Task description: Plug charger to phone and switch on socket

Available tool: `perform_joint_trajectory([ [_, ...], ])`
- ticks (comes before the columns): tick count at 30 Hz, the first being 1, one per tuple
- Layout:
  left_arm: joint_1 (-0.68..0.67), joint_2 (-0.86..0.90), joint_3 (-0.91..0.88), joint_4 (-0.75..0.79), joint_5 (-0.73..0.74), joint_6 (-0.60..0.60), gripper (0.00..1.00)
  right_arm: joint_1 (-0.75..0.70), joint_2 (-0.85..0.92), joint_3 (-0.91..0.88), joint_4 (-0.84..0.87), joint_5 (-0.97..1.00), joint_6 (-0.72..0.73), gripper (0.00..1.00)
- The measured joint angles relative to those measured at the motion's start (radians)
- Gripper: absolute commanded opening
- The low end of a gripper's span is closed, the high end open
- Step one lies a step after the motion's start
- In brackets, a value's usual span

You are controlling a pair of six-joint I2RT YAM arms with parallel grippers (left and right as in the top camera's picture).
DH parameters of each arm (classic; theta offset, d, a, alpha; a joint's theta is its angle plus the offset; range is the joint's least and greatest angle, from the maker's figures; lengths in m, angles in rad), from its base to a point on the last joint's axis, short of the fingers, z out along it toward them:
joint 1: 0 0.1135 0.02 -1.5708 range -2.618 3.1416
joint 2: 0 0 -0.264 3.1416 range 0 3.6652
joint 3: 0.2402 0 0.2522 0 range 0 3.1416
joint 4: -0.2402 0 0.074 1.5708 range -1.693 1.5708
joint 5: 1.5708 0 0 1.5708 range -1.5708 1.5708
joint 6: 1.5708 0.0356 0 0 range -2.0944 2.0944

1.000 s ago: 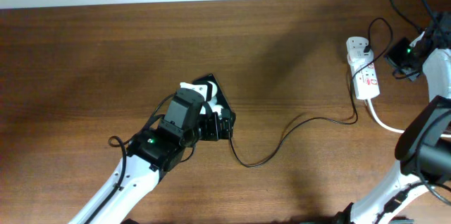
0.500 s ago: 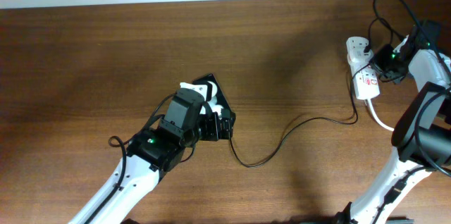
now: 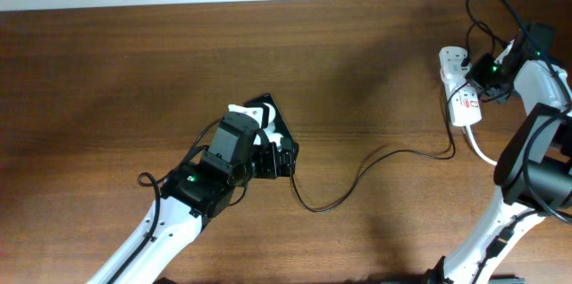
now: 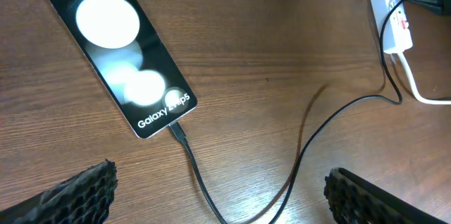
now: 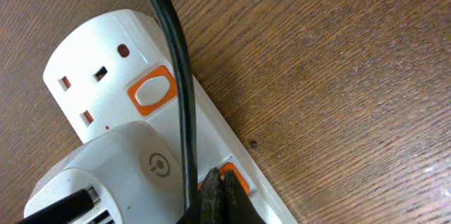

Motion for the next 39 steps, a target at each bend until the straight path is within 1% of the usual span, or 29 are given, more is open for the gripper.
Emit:
perform_joint_trajectory([
  [8, 0.000, 0.000, 0.000, 0.000, 0.000, 0.000, 0.99, 0.016, 0.000, 0.019, -0.068, 0.022, -0.001, 0.04],
  [13, 0.000, 0.000, 0.000, 0.000, 0.000, 0.000, 0.99, 0.017, 0.000, 0.019, -0.068, 0.023, -0.026, 0.04],
  [17, 0.000, 0.000, 0.000, 0.000, 0.000, 0.000, 0.99, 0.041, -0.002, 0.019, -0.061, 0.106, -0.026, 0.04],
  [22, 0.000, 0.000, 0.000, 0.000, 0.000, 0.000, 0.99, 0.045, 0.002, 0.018, -0.022, 0.151, -0.021, 0.04],
  [39, 0.000, 0.000, 0.000, 0.000, 0.000, 0.000, 0.99, 0.027, 0.002, 0.012, -0.041, 0.043, -0.025, 0.04],
])
